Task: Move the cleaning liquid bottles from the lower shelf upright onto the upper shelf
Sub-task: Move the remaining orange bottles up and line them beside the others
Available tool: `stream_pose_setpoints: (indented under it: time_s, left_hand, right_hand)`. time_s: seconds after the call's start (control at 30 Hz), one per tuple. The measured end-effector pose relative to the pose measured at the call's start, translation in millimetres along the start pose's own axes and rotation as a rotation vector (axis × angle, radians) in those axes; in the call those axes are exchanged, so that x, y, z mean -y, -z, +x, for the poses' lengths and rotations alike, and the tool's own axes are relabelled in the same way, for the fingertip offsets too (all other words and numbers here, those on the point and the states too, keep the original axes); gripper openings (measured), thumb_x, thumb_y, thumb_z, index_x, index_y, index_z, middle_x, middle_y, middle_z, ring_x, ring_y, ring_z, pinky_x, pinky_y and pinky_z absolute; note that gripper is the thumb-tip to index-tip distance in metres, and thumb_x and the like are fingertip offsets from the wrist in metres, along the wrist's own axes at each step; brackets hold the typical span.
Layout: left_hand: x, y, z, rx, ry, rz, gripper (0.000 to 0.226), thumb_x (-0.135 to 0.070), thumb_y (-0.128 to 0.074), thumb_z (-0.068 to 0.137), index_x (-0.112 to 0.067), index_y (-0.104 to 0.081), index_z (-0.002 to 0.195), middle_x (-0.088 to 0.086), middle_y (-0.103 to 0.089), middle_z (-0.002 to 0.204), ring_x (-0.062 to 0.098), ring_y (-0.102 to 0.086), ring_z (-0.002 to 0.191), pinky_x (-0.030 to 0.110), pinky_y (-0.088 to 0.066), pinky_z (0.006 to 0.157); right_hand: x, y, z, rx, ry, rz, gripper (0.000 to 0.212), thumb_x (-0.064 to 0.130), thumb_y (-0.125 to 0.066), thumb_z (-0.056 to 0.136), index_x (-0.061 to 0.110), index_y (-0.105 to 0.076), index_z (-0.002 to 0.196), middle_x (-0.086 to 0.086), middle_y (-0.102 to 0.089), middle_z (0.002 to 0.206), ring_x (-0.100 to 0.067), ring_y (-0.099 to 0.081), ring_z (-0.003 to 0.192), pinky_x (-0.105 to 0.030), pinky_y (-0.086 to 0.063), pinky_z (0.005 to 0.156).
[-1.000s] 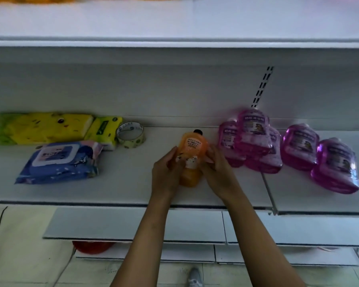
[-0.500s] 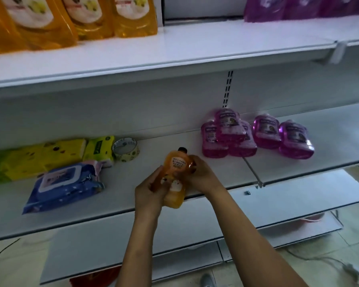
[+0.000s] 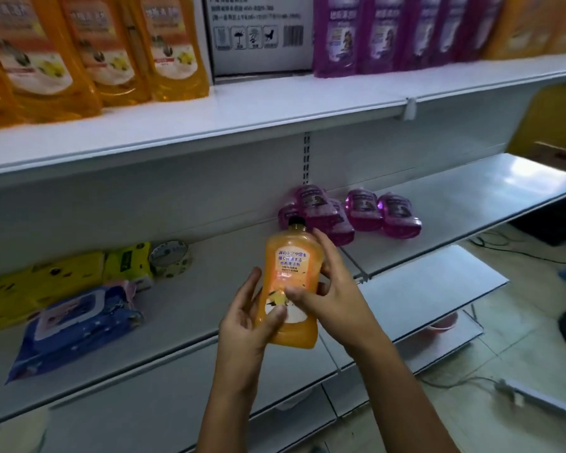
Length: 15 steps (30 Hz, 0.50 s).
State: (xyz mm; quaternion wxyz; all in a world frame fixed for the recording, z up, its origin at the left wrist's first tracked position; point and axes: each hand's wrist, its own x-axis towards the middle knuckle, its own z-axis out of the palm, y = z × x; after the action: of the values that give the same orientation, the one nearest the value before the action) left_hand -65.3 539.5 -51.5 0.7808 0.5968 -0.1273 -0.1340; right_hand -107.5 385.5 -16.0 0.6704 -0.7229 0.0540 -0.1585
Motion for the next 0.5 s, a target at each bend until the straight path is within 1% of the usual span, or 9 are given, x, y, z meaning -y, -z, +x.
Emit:
stream_pose_setpoints:
  time_s: [0.07, 0.1, 0.17, 0.2, 0.27, 0.33, 0.43, 0.5]
  left_hand:
    - [-7.4, -12.1, -4.6, 0.114, 0.025, 0.044, 0.072, -0.036, -0.085, 0.069, -0.046, -0.051, 0.132, -0.016, -0.067, 0.124, 0.01, -0.068, 0.109, 0.026, -0.059, 0.078]
    - [-10.2, -18.8, -7.2, 0.154, 0.03, 0.064, 0.071, -0.041, -0.083, 0.068, -0.047, -0.05, 0.131, -0.017, -0.068, 0.123, 0.008, -0.068, 0.108, 0.022, -0.058, 0.077]
    - [-14.5, -34.5, -13.7, 0.22, 0.031, 0.109, 0.073, -0.054, -0.08, 0.067, -0.044, -0.05, 0.133, -0.016, -0.068, 0.122, 0.005, -0.068, 0.106, 0.02, -0.057, 0.078]
    - [-15.3, -42.8, -17.4, 0.255, 0.023, 0.128, 0.074, -0.059, -0.078, 0.068, -0.044, -0.049, 0.134, -0.016, -0.068, 0.121, 0.005, -0.068, 0.106, 0.021, -0.057, 0.08]
    - [-16.5, -58.3, -24.5, 0.319, -0.001, 0.137, 0.073, -0.062, -0.077, 0.068, -0.046, -0.049, 0.133, -0.019, -0.068, 0.119, 0.005, -0.068, 0.106, 0.024, -0.058, 0.082]
    - [-18.3, -70.9, -30.8, 0.356, -0.014, 0.118, 0.071, -0.06, -0.077, 0.069, -0.046, -0.049, 0.133, -0.021, -0.068, 0.117, 0.005, -0.068, 0.106, 0.022, -0.058, 0.08]
    - [-18.0, -86.5, -37.8, 0.401, -0.043, 0.081, 0.07, -0.054, -0.077, 0.072, -0.04, -0.051, 0.135, -0.016, -0.069, 0.119, 0.009, -0.068, 0.108, 0.021, -0.057, 0.08]
    - [-16.0, -96.2, -41.6, 0.416, -0.046, 0.057, 0.065, -0.053, -0.075, 0.071, -0.04, -0.054, 0.132, -0.015, -0.07, 0.12, 0.01, -0.069, 0.108, 0.021, -0.057, 0.078]
  right_hand:
    - [8.4, 14.0, -13.3, -0.081, 0.043, 0.003, 0.089, 0.024, -0.084, 0.078, 0.068, -0.031, 0.134, 0.024, -0.056, 0.126, -0.002, -0.066, 0.106, -0.019, -0.058, 0.072]
    - [12.2, 21.1, -20.0, -0.126, 0.052, 0.02, 0.089, 0.022, -0.085, 0.077, 0.066, -0.034, 0.134, 0.02, -0.059, 0.124, -0.002, -0.067, 0.105, -0.02, -0.058, 0.07]
    - [21.1, 33.8, -32.7, -0.214, 0.053, 0.054, 0.088, 0.023, -0.086, 0.074, 0.063, -0.037, 0.135, 0.011, -0.063, 0.123, -0.007, -0.07, 0.103, -0.024, -0.06, 0.07]
    - [26.3, 39.3, -38.5, -0.253, 0.055, 0.065, 0.087, 0.024, -0.086, 0.072, 0.062, -0.039, 0.135, 0.008, -0.064, 0.123, -0.011, -0.07, 0.103, -0.028, -0.061, 0.071]
    - [35.9, 49.0, -48.3, -0.318, 0.067, 0.066, 0.086, 0.028, -0.085, 0.069, 0.063, -0.04, 0.134, 0.008, -0.064, 0.124, -0.013, -0.07, 0.104, -0.032, -0.062, 0.072]
    - [43.5, 56.9, -58.2, -0.364, 0.069, 0.048, 0.083, 0.03, -0.083, 0.07, 0.066, -0.04, 0.131, 0.012, -0.063, 0.124, -0.01, -0.07, 0.105, -0.032, -0.062, 0.071]
    - [49.1, 66.4, -74.6, -0.411, 0.073, 0.014, 0.083, 0.032, -0.082, 0.073, 0.068, -0.037, 0.133, 0.013, -0.06, 0.129, -0.014, -0.069, 0.108, -0.036, -0.063, 0.075]
    - [50.4, 71.2, -83.8, -0.441, 0.102, -0.016, 0.084, 0.031, -0.082, 0.076, 0.069, -0.035, 0.134, 0.015, -0.06, 0.129, -0.012, -0.069, 0.109, -0.034, -0.062, 0.075]
